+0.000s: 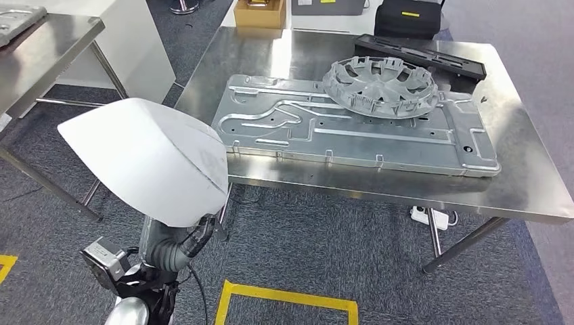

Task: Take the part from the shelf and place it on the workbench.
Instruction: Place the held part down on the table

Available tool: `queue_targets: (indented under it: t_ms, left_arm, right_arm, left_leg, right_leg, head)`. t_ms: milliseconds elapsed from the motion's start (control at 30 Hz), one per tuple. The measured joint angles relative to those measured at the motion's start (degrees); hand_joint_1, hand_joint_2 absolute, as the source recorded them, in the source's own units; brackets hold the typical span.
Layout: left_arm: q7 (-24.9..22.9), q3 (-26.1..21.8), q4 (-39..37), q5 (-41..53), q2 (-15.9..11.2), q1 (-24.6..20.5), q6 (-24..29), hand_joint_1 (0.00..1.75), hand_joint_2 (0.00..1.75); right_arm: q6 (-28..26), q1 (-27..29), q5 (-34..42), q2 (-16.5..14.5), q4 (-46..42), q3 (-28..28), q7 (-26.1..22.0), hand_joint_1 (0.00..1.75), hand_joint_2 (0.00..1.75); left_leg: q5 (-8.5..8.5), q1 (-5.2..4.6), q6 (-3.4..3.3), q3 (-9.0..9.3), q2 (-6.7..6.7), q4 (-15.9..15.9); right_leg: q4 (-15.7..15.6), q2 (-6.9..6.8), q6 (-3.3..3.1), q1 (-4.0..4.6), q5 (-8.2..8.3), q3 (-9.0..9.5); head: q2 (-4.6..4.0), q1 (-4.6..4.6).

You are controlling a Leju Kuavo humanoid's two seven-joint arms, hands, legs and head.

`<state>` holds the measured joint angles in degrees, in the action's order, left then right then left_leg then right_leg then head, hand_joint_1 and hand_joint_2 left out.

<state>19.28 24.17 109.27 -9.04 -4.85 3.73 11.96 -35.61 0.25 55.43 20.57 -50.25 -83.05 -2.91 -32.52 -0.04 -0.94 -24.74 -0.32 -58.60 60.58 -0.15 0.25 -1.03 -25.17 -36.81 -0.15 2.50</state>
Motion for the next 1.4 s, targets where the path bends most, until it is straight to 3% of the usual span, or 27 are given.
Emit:
queue_targets:
  t_ms: [33, 100, 167, 233, 267, 300, 333, 367, 400, 433, 533, 567, 667, 733, 767, 833, 900, 933, 967, 1067, 1133, 1200, 1233, 1267, 1333, 1400]
  left_arm:
    - [0.0, 0.0, 0.0, 0.2, 0.0, -0.1, 0.0, 1.75, 1.75]
    - [0.0, 0.0, 0.1, 0.4, 0.0, -0.3, 0.0, 1.75, 1.75]
    - [0.0, 0.0, 0.1, 0.4, 0.0, -0.3, 0.0, 1.75, 1.75]
    - [0.0, 0.0, 0.1, 0.6, 0.0, -0.3, 0.0, 1.75, 1.75]
    - [0.0, 0.0, 0.1, 0.6, 0.0, -0.3, -0.1, 1.75, 1.75]
    - [0.0, 0.0, 0.1, 0.7, 0.0, -0.4, -0.1, 1.75, 1.75]
    - [0.0, 0.0, 0.1, 0.8, 0.0, -0.4, -0.1, 1.75, 1.75]
    - [-0.1, 0.1, 0.1, 0.9, 0.0, -0.5, -0.1, 1.75, 1.75]
    - [-0.2, 0.1, 0.0, 1.1, 0.0, -0.5, -0.1, 1.75, 1.75]
    - [-0.2, 0.2, 0.0, 1.2, 0.0, -0.6, -0.1, 1.75, 1.75]
    - [-0.3, 0.4, 0.1, 1.4, 0.0, -1.0, -0.1, 1.75, 1.75]
    - [-0.3, 0.5, 0.1, 1.4, 0.1, -1.2, -0.1, 1.75, 1.75]
    - [-0.5, 0.8, 0.1, 1.6, 0.1, -1.5, -0.2, 1.75, 1.75]
    - [-0.8, 1.1, 0.0, 2.1, 0.1, -1.6, -0.2, 1.75, 1.75]
    - [-1.0, 1.3, 0.0, 2.5, 0.1, -1.9, -0.2, 1.75, 1.75]
    - [-1.4, 1.8, -0.4, 3.6, 0.3, -3.1, -0.2, 1.75, 1.75]
    - [-2.3, 2.8, -1.4, 5.4, 0.5, -5.9, -0.2, 1.75, 1.75]
    - [-3.0, 3.3, -2.2, 6.3, 0.7, -7.8, -0.2, 1.75, 1.75]
    - [-3.8, 3.8, -3.4, 7.2, 0.9, -9.9, -0.2, 1.75, 1.75]
    - [-7.1, 5.3, -8.3, 11.1, 2.0, -17.7, -0.2, 1.75, 1.75]
    - [-9.8, 6.4, -12.9, 15.3, 3.2, -23.9, 0.1, 1.75, 1.75]
    - [-12.1, 7.6, -18.6, 20.8, 4.3, -29.5, 0.7, 1.75, 1.75]
    - [-13.1, 8.2, -21.6, 23.8, 4.9, -32.0, 1.1, 1.75, 1.75]
    - [-14.1, 8.9, -24.9, 27.3, 5.6, -34.5, 1.6, 1.75, 1.75]
    - [-16.3, 10.3, -31.4, 34.9, 6.8, -39.5, 2.7, 1.75, 1.75]
    - [-18.7, 12.0, -38.0, 42.6, 8.0, -44.5, 3.7, 1.75, 1.75]
  right_arm:
    - [-0.1, 0.0, 0.0, 0.0, 0.0, -0.1, 0.1, 0.00, 0.00]
    - [-0.1, 0.0, 0.0, 0.0, 0.0, -0.2, 0.2, 0.00, 0.00]
    - [-0.1, -0.2, 0.0, 0.0, 0.0, -0.3, 0.4, 0.00, 0.00]
    - [0.1, -0.2, 0.1, 0.0, 0.1, -0.4, 0.4, 0.00, 0.00]
    - [0.2, -0.2, 0.2, 0.0, 0.1, -0.5, 0.4, 0.00, 0.00]
    - [0.2, -0.2, 0.3, 0.0, 0.2, -0.6, 0.3, 0.00, 0.00]
    - [0.4, -0.2, 0.4, 0.0, 0.3, -0.7, 0.2, 0.00, 0.00]
    - [0.5, -0.2, 0.5, -0.1, 0.3, -0.8, 0.1, 0.00, 0.00]
    - [0.7, -0.4, 0.5, -0.1, 0.4, -0.9, -0.1, 0.00, 0.00]
    - [0.8, -0.5, 0.6, -0.1, 0.4, -1.0, -0.2, 0.00, 0.00]
    - [1.0, -0.9, 0.6, -0.1, 0.6, -1.2, -0.4, 0.00, 0.00]
    - [1.0, -1.0, 0.6, -0.1, 0.6, -1.3, -0.6, 0.00, 0.00]
    - [1.0, -1.2, 0.5, -0.1, 0.6, -1.6, -0.7, 0.00, 0.00]
    - [1.5, -1.2, 0.4, -0.1, 0.8, -1.7, -0.8, 0.00, 0.00]
    - [2.0, -1.2, 0.3, -0.1, 1.0, -1.8, -0.9, 0.00, 0.00]
    - [4.5, -1.2, 0.0, 0.1, 2.1, -2.2, -1.8, 0.00, 0.00]
    - [8.1, -1.7, -0.4, 0.1, 4.1, -2.7, -3.2, 0.00, 0.00]
    - [9.9, -2.1, -0.7, 0.0, 5.3, -2.9, -3.7, 0.00, 0.00]
    - [11.6, -2.6, -1.1, -0.1, 6.5, -3.0, -4.0, 0.00, 0.00]
    - [15.8, -4.3, -3.1, -1.0, 10.4, -3.0, -4.3, 0.00, 0.00]
    - [18.1, -5.7, -4.9, -1.7, 12.9, -3.0, -3.9, 0.00, 0.00]
    - [20.3, -7.0, -6.6, -2.5, 15.2, -3.0, -3.5, 0.00, 0.00]
    - [21.3, -7.6, -7.4, -2.9, 16.4, -2.9, -3.4, 0.00, 0.00]
    - [22.2, -8.0, -8.1, -3.4, 17.5, -2.8, -3.4, 0.00, 0.00]
    - [23.7, -8.6, -9.4, -4.6, 19.5, -2.2, -3.5, 0.00, 0.00]
    - [24.6, -9.0, -10.3, -5.8, 21.2, -1.2, -3.3, 0.00, 0.00]
  left_leg:
    - [0.32, 0.07, 0.21, -0.47, 0.00, -1.7]
    - [-0.14, 0.24, 0.58, -3.65, 0.03, -7.0]
    - [-2.99, 0.28, 0.80, -8.48, 0.03, -12.8]
    - [-5.53, 0.29, 0.70, -11.85, 0.03, -14.3]
    - [-4.94, 0.26, 0.48, -12.47, 0.03, -12.9]
    - [-2.70, 0.18, 0.12, -12.54, 0.03, -10.3]
    - [0.99, 0.01, -0.38, -12.38, 0.05, -7.2]
    - [3.60, -0.27, -0.85, -12.16, 0.02, -4.8]
    - [5.61, -0.54, -1.21, -11.85, -0.05, -3.1]
    - [6.56, -0.74, -1.48, -11.62, -0.14, -2.2]
    - [6.37, -0.76, -2.18, -9.40, -0.21, -0.6]
    - [6.20, -0.75, -2.47, -8.42, -0.15, -0.1]
    - [5.18, -0.76, -3.00, -6.61, -0.07, 0.6]
    - [4.21, -0.75, -3.01, -5.55, -0.15, 0.5]
    - [3.66, -0.72, -2.92, -4.83, -0.27, 0.5]
    - [2.35, -0.64, -2.57, -3.25, -0.45, 0.5]
    - [1.24, -0.67, -2.02, -2.40, -0.67, 0.4]
    - [0.94, -0.71, -1.71, -2.28, -0.76, 0.2]
    - [0.81, -0.74, -1.40, -2.16, -0.85, 0.1]
    - [-0.09, -0.65, -0.58, -2.77, -0.60, -1.7]
    - [-2.12, -0.39, -0.07, -6.00, -0.29, -7.3]
    - [-4.02, -0.04, 0.38, -10.66, -0.18, -13.8]
    - [-3.76, 0.14, 0.55, -12.27, -0.15, -15.1]
    - [-2.20, 0.34, 0.66, -12.96, -0.11, -14.4]
    - [3.52, 0.63, 0.74, -12.02, -0.03, -8.5]
    - [6.90, 0.49, 0.53, -10.94, 0.04, -3.0]
  right_leg:
    - [-0.2, 0.05, -0.45, -0.07, -0.28, 0.64]
    - [-0.6, 0.07, -1.17, 0.02, -1.04, 1.98]
    - [-0.8, 0.18, -1.49, 0.20, -2.00, 3.12]
    - [-0.9, 0.35, -1.54, 0.42, -3.21, 4.56]
    - [-0.9, 0.42, -1.52, 0.54, -3.89, 5.46]
    - [-0.9, 0.45, -1.49, 0.66, -4.60, 6.42]
    - [-0.9, 0.47, -1.44, 0.76, -5.29, 7.20]
    - [-0.9, 0.61, -1.24, 0.83, -5.94, 7.89]
    - [-1.0, 0.70, -0.93, 0.83, -6.56, 8.31]
    - [-0.7, 0.78, -0.55, 0.79, -6.86, 8.70]
    - [1.1, 0.48, 0.37, 0.69, -6.55, 9.16]
    - [2.7, 0.32, 0.54, 0.68, -6.70, 8.27]
    - [11.3, 0.15, 1.18, 0.55, -9.94, 1.80]
    - [13.9, 0.14, 1.56, 0.34, -10.94, -1.77]
    - [12.7, 0.14, 1.65, 0.22, -9.82, -2.28]
    - [6.4, 0.12, 1.55, 0.11, -4.21, -1.52]
    - [1.4, 0.04, 0.95, 0.45, -0.16, -1.05]
    - [0.6, 0.02, 0.51, 0.65, 0.53, -1.16]
    - [0.5, 0.00, 0.10, 0.80, 0.19, -1.15]
    - [-0.5, -0.01, -0.95, 0.48, 0.19, 0.22]
    - [-1.1, -0.04, -1.34, 0.45, -0.01, 1.05]
    - [-1.1, 0.01, -1.51, 0.45, -0.37, 1.44]
    - [-1.1, 0.07, -1.51, 0.43, -0.61, 1.71]
    - [-1.1, 0.13, -1.43, 0.39, -0.89, 2.10]
    - [-1.0, 0.20, -1.11, 0.30, -1.56, 3.02]
    - [-0.9, 0.16, -0.60, 0.27, -1.93, 3.40]
  head:
    - [0.00, 0.01]
    - [0.00, 0.01]
    - [0.00, -0.01]
    - [0.00, 0.00]
    - [0.00, -0.01]
    - [0.00, 0.00]
    - [0.00, 0.02]
    - [0.00, 0.05]
    - [0.00, 0.04]
    - [0.00, 0.02]
    - [0.01, 0.03]
    - [0.01, 0.08]
    - [0.00, 0.20]
    - [0.00, 0.20]
    - [0.00, 0.21]
    - [0.00, 0.24]
    - [0.00, 0.15]
    - [0.00, 0.12]
    - [0.00, 0.04]
    - [0.00, -0.01]
    - [0.00, -0.03]
    - [0.00, -0.03]
    - [0.00, -0.04]
    - [0.00, -0.04]
    - [0.00, -0.02]
    - [0.00, -0.01]
